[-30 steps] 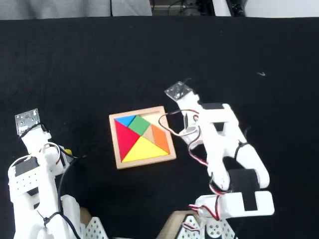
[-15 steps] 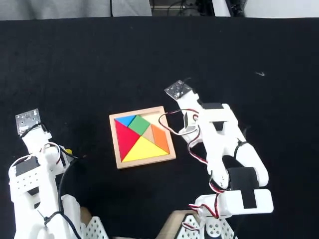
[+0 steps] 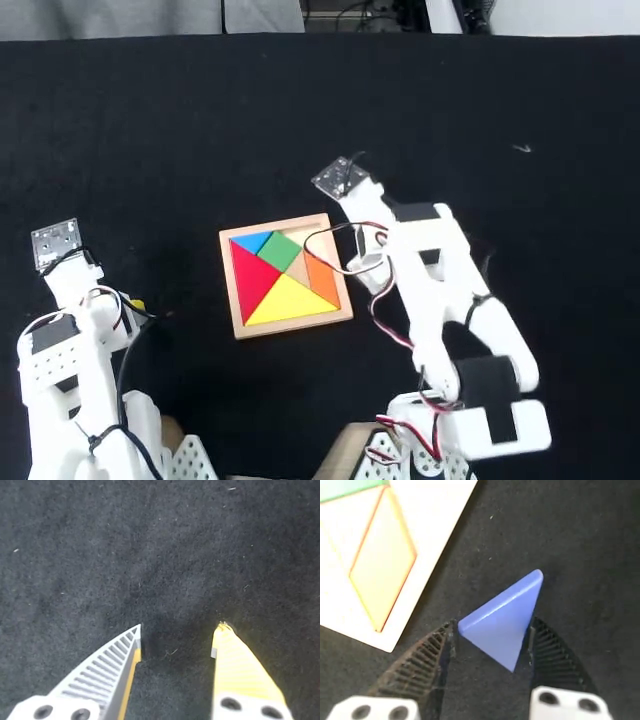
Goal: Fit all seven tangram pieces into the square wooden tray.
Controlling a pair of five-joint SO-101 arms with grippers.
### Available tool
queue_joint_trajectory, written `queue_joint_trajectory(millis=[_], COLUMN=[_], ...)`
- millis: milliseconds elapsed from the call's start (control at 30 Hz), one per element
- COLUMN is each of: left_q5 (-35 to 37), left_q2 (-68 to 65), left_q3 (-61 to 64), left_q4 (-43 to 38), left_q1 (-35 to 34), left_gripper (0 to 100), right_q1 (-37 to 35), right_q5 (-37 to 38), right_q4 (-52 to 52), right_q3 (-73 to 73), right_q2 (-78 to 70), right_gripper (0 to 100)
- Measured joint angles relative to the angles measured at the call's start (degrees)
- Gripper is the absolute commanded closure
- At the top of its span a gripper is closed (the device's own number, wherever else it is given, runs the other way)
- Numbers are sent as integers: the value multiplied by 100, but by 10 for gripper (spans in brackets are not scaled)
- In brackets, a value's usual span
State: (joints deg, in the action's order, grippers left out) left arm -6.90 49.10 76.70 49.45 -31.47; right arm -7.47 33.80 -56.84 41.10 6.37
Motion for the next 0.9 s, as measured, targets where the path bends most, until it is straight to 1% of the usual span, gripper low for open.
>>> queue_joint_trajectory(millis=[267, 367, 500, 667, 767, 900], left_q5=[-26, -26, -26, -26, -26, -26], left_q2=[0, 0, 0, 0, 0, 0], left_q3=[0, 0, 0, 0, 0, 0], left_q4=[0, 0, 0, 0, 0, 0], left_q1=[0, 0, 0, 0, 0, 0], left_gripper=[769, 769, 769, 769, 769, 769], right_q1=[0, 0, 0, 26, 255, 510], right_q5=[0, 0, 0, 9, 35, 149], right_q4=[-53, -220, -527, -791, -791, -791], right_q3=[0, 0, 0, 202, 440, 563], right_q2=[-105, -9, 448, 1424, 1952, 2189], right_gripper=[786, 786, 787, 787, 787, 787])
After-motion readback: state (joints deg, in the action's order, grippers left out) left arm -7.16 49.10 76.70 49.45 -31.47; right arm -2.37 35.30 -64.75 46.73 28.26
